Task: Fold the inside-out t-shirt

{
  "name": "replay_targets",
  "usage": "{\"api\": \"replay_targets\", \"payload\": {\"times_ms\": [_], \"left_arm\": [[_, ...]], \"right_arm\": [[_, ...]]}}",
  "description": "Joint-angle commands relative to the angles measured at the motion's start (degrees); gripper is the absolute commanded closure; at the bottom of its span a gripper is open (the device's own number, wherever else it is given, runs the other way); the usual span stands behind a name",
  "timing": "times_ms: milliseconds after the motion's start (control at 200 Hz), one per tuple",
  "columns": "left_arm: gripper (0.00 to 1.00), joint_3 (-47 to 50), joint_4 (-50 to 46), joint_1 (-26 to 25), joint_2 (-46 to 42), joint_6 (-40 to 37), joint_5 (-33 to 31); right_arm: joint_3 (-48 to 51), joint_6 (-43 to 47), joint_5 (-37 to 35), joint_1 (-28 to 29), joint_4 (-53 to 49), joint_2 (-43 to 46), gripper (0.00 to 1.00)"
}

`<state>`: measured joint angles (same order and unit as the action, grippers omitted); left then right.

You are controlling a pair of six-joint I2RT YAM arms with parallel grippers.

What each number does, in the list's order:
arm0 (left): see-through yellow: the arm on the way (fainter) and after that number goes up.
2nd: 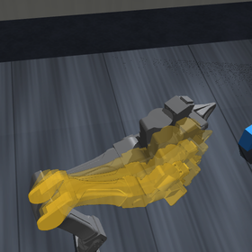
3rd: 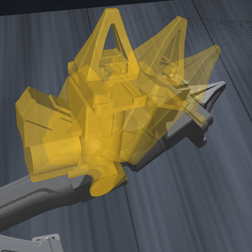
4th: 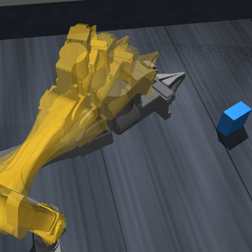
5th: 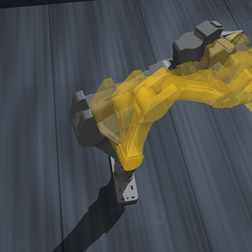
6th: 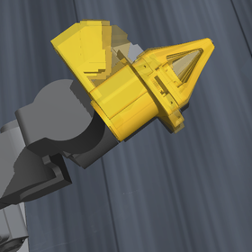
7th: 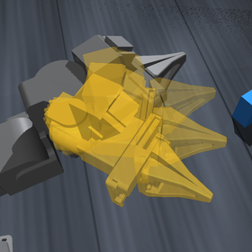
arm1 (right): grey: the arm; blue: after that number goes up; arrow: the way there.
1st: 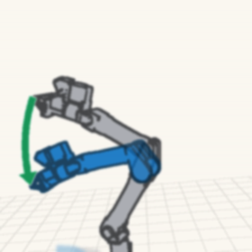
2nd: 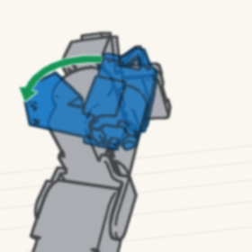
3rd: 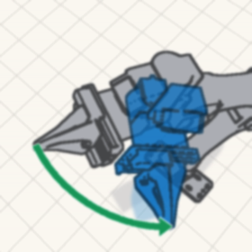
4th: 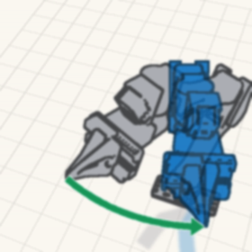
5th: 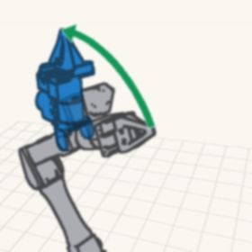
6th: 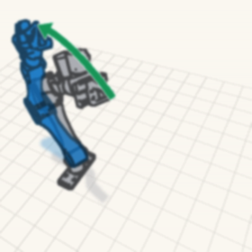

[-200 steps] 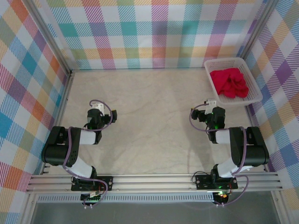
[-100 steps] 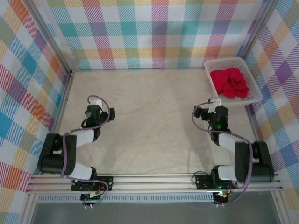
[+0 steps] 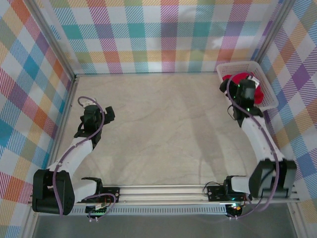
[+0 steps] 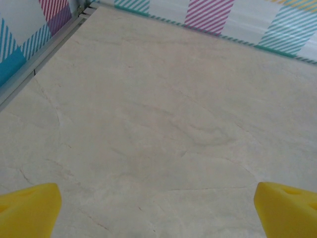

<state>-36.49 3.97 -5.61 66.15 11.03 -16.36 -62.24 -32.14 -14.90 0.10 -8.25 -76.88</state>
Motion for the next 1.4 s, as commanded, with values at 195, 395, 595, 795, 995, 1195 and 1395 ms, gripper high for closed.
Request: {"api": "replay_targets", "payload": {"times_ms": [195, 395, 595, 795, 995, 1195, 1395], "left_arm": [[0.0, -2.86, -10.41, -0.2, 3.42, 12.65, -10.22], [0.0, -1.53, -8.42, -0.18, 1.95, 11.86, -8.15], [0.0, -0.86, -8.17, -0.11, 0.8, 11.44, -8.78], [0.0, -1.1, -8.76, -0.11, 1.22, 12.0, -10.55], [0.0, -1.97, -9.96, -0.11, 1.8, 12.46, -10.83], [0.0, -0.94, -9.48, -0.02, 0.81, 14.18, -11.78], [0.0, -1.84, -9.21, -0.02, 3.32, 12.88, -8.69]], "right_arm": [[-29.75, -24.88, 7.64, -5.08, -22.56, -27.71, 0.01], [-41.82, -36.13, 10.14, -9.03, -26.05, -42.03, 0.12], [-54.16, -38.91, 6.58, -9.21, -30.43, -51.99, 0.13], [-63.37, -40.63, 8.17, -9.13, -31.39, -60.59, 0.29], [-64.44, -39.58, 7.61, -9.15, -30.16, -59.97, 0.87], [-53.99, -37.69, 7.82, -8.57, -23.89, -49.31, 1.0], [-37.79, -35.89, 6.19, -7.5, -15.99, -33.67, 1.0]]}}
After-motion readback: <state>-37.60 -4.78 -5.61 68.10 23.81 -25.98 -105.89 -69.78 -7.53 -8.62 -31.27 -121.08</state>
